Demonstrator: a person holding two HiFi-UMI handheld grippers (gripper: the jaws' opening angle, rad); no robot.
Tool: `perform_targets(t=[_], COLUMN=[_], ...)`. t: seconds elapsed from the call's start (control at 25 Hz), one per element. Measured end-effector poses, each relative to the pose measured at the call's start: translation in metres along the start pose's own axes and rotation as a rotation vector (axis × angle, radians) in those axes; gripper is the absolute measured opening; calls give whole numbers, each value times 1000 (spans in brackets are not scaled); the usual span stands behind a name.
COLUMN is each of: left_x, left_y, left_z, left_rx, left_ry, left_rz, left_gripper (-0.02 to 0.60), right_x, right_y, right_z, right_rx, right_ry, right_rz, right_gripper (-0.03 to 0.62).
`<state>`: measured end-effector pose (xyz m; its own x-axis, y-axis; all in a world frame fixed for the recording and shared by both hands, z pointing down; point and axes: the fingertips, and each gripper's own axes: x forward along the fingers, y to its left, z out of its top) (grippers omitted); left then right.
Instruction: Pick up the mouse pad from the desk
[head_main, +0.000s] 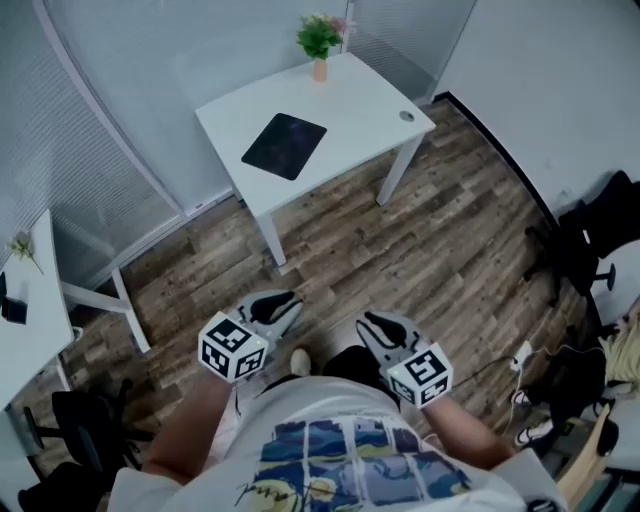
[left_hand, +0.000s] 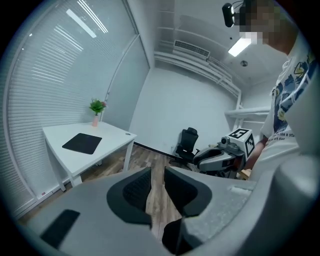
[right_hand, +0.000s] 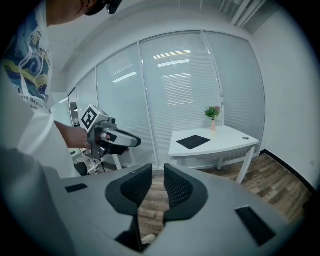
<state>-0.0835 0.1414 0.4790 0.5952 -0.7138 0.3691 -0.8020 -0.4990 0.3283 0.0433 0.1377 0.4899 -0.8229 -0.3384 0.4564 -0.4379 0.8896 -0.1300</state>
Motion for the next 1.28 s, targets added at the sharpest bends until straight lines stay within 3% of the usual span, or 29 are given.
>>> perform_targets(t=[0.24,0.52,0.8,1.04,1.28], left_x=[48,103,140,164,202], left_y=[61,125,215,326,429], left_z=[35,83,110,135,149], left_rx=[1,28,36,63,81], left_ry=[8,21,54,112,181], left_rz=[41,123,216,264,250], left_gripper=[69,75,86,98,122], right_x=[29,53,75,110,158], right_y=[-62,-138,-182,-223,-250], right_z=[20,54,51,65,95], right_rx=[63,27,55,116,144], right_ry=[-8,-15,-1,16,22], right_rz=[36,55,59,-17,-101], right_gripper=[72,74,75,75,75])
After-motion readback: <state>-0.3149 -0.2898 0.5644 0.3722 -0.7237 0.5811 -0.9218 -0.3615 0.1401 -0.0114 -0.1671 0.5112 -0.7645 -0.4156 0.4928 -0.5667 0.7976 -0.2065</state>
